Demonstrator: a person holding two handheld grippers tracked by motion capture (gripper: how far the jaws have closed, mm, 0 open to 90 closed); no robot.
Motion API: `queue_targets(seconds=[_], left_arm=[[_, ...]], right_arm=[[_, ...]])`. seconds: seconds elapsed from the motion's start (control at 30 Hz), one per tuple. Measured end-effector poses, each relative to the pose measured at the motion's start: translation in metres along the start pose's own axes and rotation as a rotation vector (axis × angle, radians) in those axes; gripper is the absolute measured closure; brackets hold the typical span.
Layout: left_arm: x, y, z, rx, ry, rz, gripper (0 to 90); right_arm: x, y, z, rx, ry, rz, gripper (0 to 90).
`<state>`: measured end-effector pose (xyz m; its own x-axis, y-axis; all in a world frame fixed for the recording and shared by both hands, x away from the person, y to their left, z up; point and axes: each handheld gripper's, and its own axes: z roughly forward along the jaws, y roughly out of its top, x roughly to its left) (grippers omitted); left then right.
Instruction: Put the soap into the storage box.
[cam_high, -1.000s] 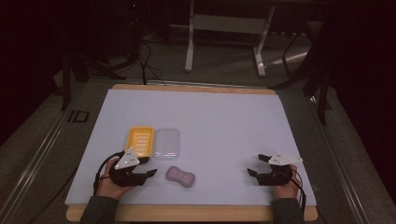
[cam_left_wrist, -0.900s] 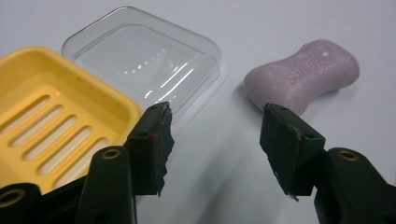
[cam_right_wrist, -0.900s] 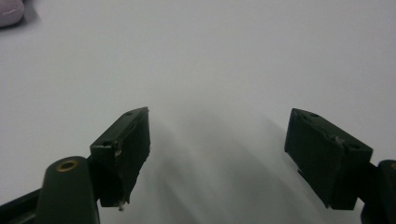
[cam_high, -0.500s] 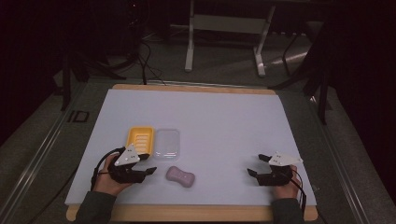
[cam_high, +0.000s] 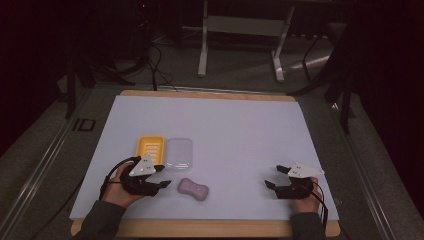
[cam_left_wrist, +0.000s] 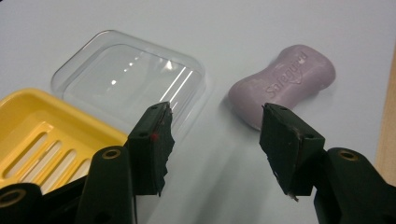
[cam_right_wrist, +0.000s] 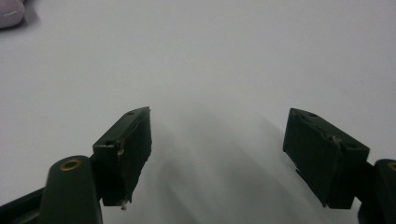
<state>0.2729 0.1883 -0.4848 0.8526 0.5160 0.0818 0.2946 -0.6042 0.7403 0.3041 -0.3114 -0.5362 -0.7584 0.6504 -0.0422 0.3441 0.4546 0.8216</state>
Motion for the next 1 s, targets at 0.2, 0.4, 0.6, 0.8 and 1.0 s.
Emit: queue_targets(seconds=[0.2, 0.4, 0.6, 0.8, 1.0], left_arm=[[0.000, 0.007, -0.001, 0.017, -0.001, 0.031, 44.0], [0.000, 0.012, -0.002, 0.034, 0.000, 0.054, 43.8], [-0.001, 0.016, -0.001, 0.048, -0.008, 0.074, 43.6], [-0.001, 0.021, 0.000, 0.065, -0.018, 0.093, 43.5], [-0.001, 0.025, 0.001, 0.082, -0.022, 0.112, 43.4]], right_arm=[[0.000, 0.000, 0.000, 0.003, -0.001, 0.004, 25.0], [0.000, 0.000, 0.000, 0.000, -0.004, 0.003, 25.2], [0.000, 0.000, 0.000, -0.001, -0.006, 0.004, 25.2], [-0.001, 0.000, 0.000, 0.000, -0.005, 0.006, 25.3], [0.000, 0.000, 0.000, 0.001, -0.004, 0.007, 25.3]])
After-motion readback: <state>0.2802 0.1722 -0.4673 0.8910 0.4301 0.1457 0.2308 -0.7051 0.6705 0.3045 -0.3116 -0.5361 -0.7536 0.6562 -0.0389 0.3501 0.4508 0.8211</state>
